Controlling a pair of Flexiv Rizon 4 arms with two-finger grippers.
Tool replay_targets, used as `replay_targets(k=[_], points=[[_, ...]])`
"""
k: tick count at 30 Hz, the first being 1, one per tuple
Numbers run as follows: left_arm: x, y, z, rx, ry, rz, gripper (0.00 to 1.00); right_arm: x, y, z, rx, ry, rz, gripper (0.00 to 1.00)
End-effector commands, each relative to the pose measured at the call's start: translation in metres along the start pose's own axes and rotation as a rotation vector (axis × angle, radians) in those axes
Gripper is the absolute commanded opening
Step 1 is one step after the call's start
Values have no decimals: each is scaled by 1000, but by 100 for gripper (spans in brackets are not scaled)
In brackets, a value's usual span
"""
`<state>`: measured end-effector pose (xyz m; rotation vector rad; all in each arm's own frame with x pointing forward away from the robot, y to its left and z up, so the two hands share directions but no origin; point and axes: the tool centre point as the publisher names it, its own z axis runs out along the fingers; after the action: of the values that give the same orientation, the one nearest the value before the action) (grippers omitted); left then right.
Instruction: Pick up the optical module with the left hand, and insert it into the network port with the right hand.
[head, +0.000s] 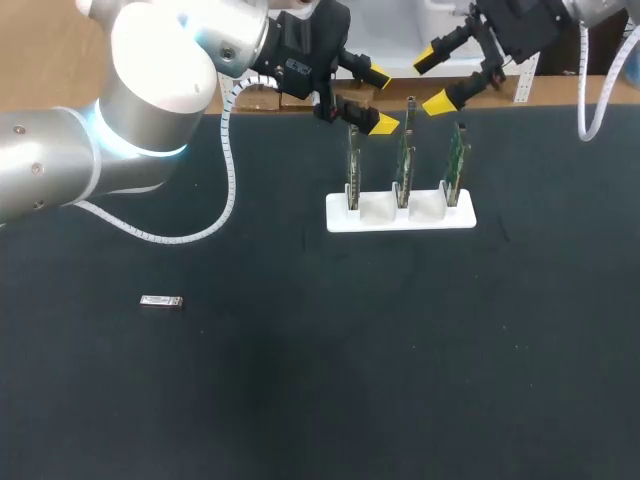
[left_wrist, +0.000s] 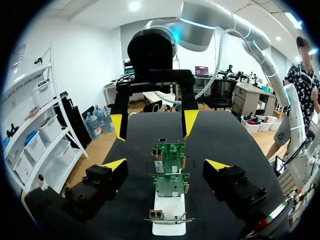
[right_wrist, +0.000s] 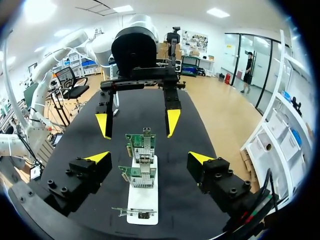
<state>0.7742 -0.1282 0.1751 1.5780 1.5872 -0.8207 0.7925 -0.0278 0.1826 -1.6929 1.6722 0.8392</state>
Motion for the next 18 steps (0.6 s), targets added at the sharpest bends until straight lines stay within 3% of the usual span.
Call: replay_targets(k=[1,11,14,18], points=[[-2,1,0,1,9,-4,100,0,3,-1,7,-4,-2,100],[-2,1,0,1,9,-4,100,-1,2,-7,23,-17,-10,100],[-2,1,0,1,9,-4,100,-2,2,-9,24,-25,-16,2],[-2,1,0,1,9,-4,100,-2,2,-11,22,-32,-21,0]])
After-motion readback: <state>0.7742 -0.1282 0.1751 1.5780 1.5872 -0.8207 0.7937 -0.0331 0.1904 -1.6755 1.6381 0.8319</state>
